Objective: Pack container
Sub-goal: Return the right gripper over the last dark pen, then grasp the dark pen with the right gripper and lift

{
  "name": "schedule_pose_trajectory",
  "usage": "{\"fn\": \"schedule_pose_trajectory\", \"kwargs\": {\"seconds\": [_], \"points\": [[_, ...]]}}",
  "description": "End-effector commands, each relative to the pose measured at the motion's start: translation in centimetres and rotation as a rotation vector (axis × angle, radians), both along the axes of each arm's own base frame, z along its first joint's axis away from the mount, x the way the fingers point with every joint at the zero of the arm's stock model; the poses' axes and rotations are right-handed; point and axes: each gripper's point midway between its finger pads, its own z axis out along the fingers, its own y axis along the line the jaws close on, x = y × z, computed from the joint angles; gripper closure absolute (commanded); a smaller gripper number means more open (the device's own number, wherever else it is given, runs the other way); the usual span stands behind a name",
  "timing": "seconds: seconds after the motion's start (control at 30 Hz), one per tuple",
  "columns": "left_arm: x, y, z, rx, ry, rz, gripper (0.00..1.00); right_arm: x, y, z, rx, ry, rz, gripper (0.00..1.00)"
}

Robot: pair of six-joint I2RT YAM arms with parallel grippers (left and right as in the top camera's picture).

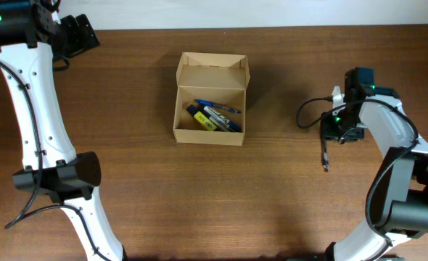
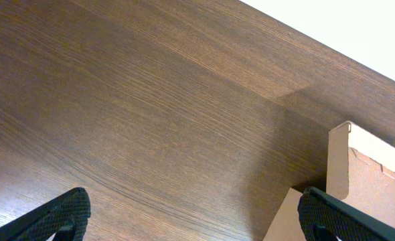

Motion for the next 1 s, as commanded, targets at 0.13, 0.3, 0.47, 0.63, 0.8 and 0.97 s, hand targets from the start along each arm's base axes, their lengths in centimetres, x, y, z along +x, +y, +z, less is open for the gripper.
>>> {"fn": "schedule_pose_trajectory", "kwargs": {"seconds": [0.13,0.3,0.47,0.63,0.8,0.97], "points": [[0.0,0.1,0.5,-0.001,-0.017,-0.01,0.0,-1.2,0.0,-2.1,0.014,0.056,-0.04,0.65],[0.0,0.1,0.5,-0.001,-0.017,-0.01,0.0,-1.1,-0.2,-3.4,0.004,0.074,-0.042,0.68],[0.0,0.1,0.5,-0.001,-0.017,-0.01,0.0,-0.8,-0.2,-4.2,0.006,0.078,-0.048,0.7],[0.0,0.1,0.5,-0.001,-0.017,-0.01,0.0,-0.6,-0.3,-4.6,0.006,0.076,-0.05,0.96],[0.0,0.1,0.5,-0.001,-0.017,-0.01,0.0,0.1,-0.2,-4.2,0.016,0.054,-0.081,0.96],[0.0,0.1,0.5,-0.001,-0.017,-0.01,0.0,4.3,2.1,1.1,0.173,-0.09,-0.056,0.96]]}}
